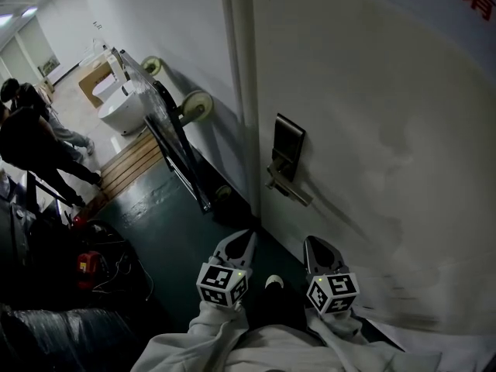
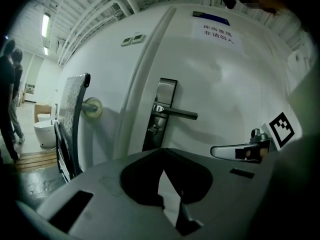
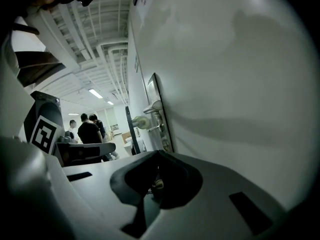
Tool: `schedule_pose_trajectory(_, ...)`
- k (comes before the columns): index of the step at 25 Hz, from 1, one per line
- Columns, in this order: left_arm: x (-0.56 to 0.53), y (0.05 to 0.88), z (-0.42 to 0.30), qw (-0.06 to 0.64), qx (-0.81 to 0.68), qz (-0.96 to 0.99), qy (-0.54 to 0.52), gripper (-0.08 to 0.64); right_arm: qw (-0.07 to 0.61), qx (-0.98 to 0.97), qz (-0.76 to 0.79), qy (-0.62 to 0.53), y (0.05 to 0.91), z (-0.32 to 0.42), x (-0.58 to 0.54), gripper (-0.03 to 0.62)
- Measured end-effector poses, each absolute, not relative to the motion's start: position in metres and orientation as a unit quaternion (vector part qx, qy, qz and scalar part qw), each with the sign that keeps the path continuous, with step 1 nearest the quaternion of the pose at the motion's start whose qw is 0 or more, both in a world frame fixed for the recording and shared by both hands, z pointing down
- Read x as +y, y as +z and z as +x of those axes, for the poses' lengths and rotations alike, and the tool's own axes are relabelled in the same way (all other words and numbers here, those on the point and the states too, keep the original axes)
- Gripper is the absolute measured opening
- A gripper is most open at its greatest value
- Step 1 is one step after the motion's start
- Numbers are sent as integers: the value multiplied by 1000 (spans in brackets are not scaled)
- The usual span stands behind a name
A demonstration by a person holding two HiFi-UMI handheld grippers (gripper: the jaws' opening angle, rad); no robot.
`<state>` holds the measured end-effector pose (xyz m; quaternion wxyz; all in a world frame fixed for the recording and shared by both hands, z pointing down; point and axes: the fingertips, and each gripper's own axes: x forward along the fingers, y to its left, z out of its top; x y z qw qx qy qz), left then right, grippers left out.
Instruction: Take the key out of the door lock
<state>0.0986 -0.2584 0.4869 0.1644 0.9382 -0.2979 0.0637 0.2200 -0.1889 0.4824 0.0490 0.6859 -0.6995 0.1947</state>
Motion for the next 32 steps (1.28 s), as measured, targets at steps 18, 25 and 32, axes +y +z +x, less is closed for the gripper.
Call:
schedule_pose_trajectory(18,-323,488,130,213,-262,941,33,14,55,-683,702,192,491,230,-234,52)
schedule_pose_trajectory(25,-340,488,145,316,-185,930,29,14,47,-644,738,195,481,226,-242,52)
schedule_pose_trajectory(32,-350,499,157,441,-124,889,10,15,37,-607,769,198,483,222,-244,52)
